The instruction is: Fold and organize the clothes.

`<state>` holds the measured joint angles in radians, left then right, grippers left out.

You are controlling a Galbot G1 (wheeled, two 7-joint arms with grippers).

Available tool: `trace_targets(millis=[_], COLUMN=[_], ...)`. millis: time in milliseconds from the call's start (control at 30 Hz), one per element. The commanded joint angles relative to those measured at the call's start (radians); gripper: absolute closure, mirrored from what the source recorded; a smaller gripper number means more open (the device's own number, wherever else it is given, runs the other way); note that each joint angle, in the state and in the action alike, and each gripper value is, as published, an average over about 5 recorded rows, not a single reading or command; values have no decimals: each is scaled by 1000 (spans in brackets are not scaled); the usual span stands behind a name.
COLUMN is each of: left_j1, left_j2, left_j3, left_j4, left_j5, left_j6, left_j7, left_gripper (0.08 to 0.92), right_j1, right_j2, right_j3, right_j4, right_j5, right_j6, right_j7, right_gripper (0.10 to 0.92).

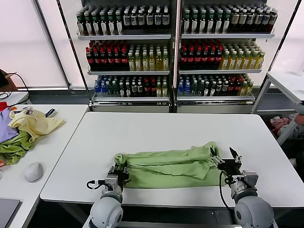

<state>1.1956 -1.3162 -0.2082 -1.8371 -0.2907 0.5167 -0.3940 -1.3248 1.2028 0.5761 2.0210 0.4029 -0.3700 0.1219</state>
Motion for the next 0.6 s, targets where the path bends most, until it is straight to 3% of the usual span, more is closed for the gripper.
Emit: trace_targets(millis=[33, 200, 467, 600], left_j1=[-5, -31, -79, -80], left_j2=[27, 97, 290, 325], left_j3=[-83, -189, -344, -383], left_j4=[5, -25, -52, -125], left_j5=[-105, -147, -180, -308], left_j6=[-14, -49, -69, -40], left_j7=[-4, 7, 45, 38], left_gripper=[739, 842, 846, 846], right_j1=[-3, -1, -4, -3], right_j2=[1, 1, -3, 5], right_j3=[7, 44, 53, 51], right_j4=[3, 8, 25, 27], right_j5=[3, 24, 37, 35], right_j6=[5, 7, 9, 11], right_j7=[1, 6, 6, 7], right_gripper=[203, 203, 203, 203])
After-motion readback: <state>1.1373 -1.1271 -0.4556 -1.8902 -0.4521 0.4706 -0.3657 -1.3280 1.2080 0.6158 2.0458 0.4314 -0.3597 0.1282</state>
